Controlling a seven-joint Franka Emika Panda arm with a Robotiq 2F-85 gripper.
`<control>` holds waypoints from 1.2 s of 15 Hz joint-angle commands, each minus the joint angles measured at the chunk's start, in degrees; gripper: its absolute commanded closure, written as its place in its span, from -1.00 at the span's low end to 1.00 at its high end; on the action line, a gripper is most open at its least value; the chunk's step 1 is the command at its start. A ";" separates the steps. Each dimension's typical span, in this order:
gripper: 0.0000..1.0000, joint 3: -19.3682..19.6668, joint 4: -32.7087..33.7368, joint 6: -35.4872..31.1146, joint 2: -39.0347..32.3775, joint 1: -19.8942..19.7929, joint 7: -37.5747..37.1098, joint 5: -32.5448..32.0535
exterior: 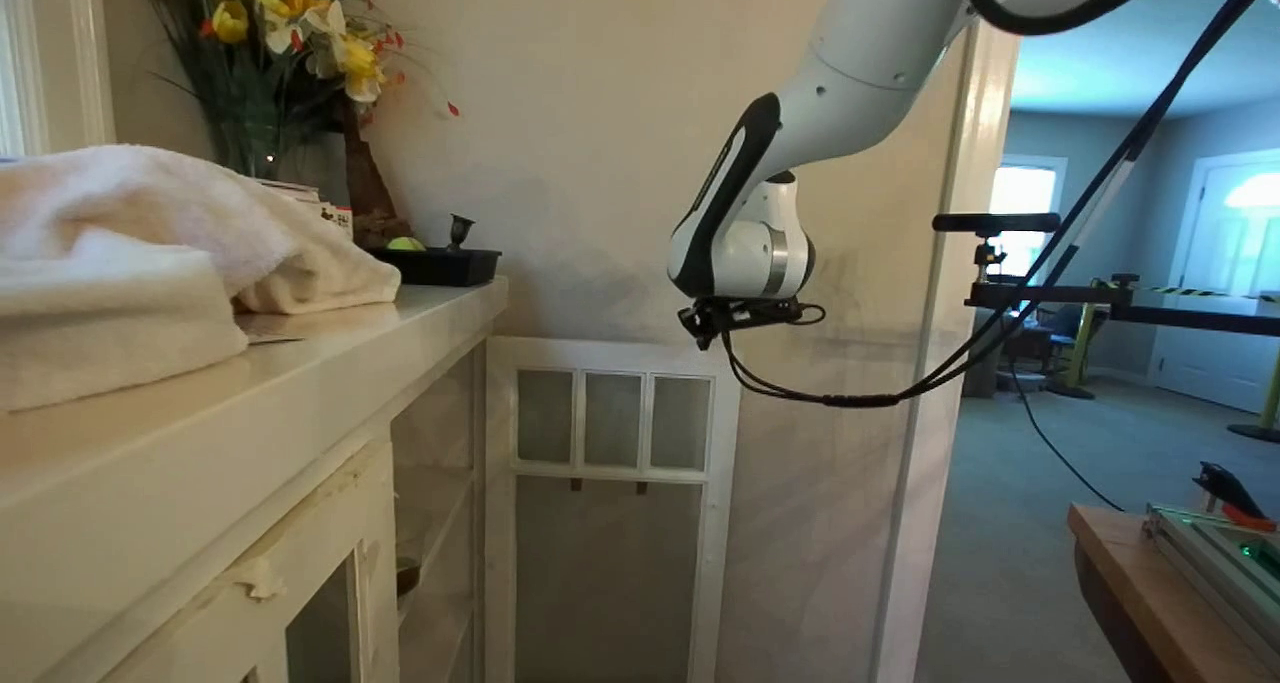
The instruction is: Open the right side of the bottom cabinet drawer
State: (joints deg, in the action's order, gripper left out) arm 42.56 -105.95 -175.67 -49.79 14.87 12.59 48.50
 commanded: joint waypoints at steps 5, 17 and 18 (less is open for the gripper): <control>1.00 20.14 -12.19 14.94 20.51 19.58 6.77 -22.80; 1.00 27.32 -7.11 37.74 40.75 48.57 1.28 -44.97; 1.00 24.22 -6.12 40.49 42.61 47.44 -1.43 -47.33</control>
State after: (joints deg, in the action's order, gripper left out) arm 73.25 -113.36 -141.63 -17.91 63.63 17.67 10.78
